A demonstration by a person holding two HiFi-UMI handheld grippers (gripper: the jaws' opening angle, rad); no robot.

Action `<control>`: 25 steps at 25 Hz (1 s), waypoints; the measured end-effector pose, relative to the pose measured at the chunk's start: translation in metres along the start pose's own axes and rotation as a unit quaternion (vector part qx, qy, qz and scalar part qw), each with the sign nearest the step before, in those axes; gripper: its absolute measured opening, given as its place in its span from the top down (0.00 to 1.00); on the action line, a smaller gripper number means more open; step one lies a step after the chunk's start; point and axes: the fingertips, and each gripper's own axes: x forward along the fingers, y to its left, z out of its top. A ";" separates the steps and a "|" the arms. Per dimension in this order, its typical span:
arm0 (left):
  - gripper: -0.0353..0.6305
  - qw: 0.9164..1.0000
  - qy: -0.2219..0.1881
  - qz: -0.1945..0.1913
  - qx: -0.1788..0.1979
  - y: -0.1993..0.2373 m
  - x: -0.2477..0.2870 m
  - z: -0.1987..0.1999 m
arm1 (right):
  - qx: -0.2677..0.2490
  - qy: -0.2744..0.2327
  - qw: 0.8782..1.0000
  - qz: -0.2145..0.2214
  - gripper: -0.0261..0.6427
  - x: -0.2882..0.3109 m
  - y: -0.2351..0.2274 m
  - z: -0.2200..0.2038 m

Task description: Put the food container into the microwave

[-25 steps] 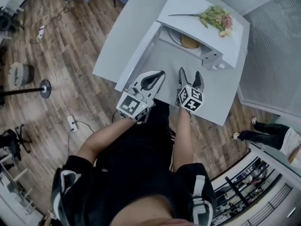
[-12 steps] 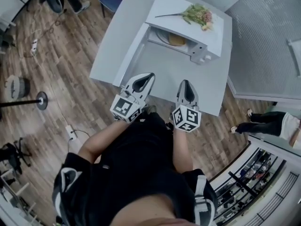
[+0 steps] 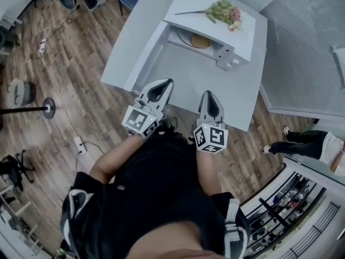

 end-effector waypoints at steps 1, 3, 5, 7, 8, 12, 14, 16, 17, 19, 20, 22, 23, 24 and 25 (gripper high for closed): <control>0.91 1.000 0.001 0.001 0.002 -0.001 0.000 0.000 | 0.000 0.001 1.000 0.002 0.92 0.000 -0.001 -0.001; 0.91 1.000 0.002 0.004 0.004 -0.003 0.000 0.000 | -0.001 0.001 1.000 0.006 0.92 -0.001 -0.003 -0.001; 0.91 1.000 0.001 0.008 0.008 -0.004 -0.001 0.000 | 0.000 -0.002 1.000 0.008 0.92 -0.002 -0.006 0.000; 0.91 1.000 0.001 0.012 0.010 -0.004 -0.001 -0.001 | 0.001 -0.004 1.000 0.006 0.92 -0.003 -0.010 -0.001; 0.91 1.000 0.002 0.014 0.010 -0.004 -0.001 -0.002 | 0.001 -0.004 1.000 0.004 0.92 -0.003 -0.012 -0.001; 0.91 1.000 -0.001 0.015 0.013 -0.007 -0.003 0.000 | 0.000 -0.003 1.000 0.000 0.92 -0.005 -0.016 -0.003; 0.91 1.000 -0.001 0.016 0.013 -0.008 -0.003 0.000 | 0.000 -0.001 1.000 0.000 0.92 -0.006 -0.017 -0.004; 0.91 1.000 -0.001 0.017 0.014 -0.009 -0.003 0.000 | -0.001 0.000 1.000 0.000 0.92 -0.006 -0.018 -0.005; 0.91 1.000 0.000 0.017 0.014 -0.009 -0.003 0.000 | -0.001 0.000 1.000 0.001 0.92 -0.005 -0.018 -0.006; 0.91 1.000 0.001 0.017 0.015 -0.009 -0.002 -0.002 | -0.001 0.001 1.000 0.003 0.92 -0.004 -0.018 -0.007; 0.91 1.000 0.001 0.017 0.016 -0.009 -0.002 -0.002 | -0.001 0.002 1.000 0.004 0.92 -0.004 -0.018 -0.008; 0.91 1.000 0.001 0.016 0.016 -0.009 -0.001 -0.002 | 0.000 0.003 1.000 0.004 0.92 -0.003 -0.018 -0.009; 0.91 1.000 0.001 0.016 0.015 -0.009 -0.001 -0.002 | 0.000 0.003 1.000 0.003 0.92 -0.003 -0.018 -0.009; 0.91 1.000 0.000 0.016 0.015 -0.009 -0.001 -0.002 | 0.000 0.003 1.000 0.003 0.92 -0.003 -0.018 -0.009; 0.91 1.000 0.000 0.016 0.015 -0.010 0.000 -0.001 | 0.000 0.003 1.000 0.003 0.92 -0.003 -0.018 -0.009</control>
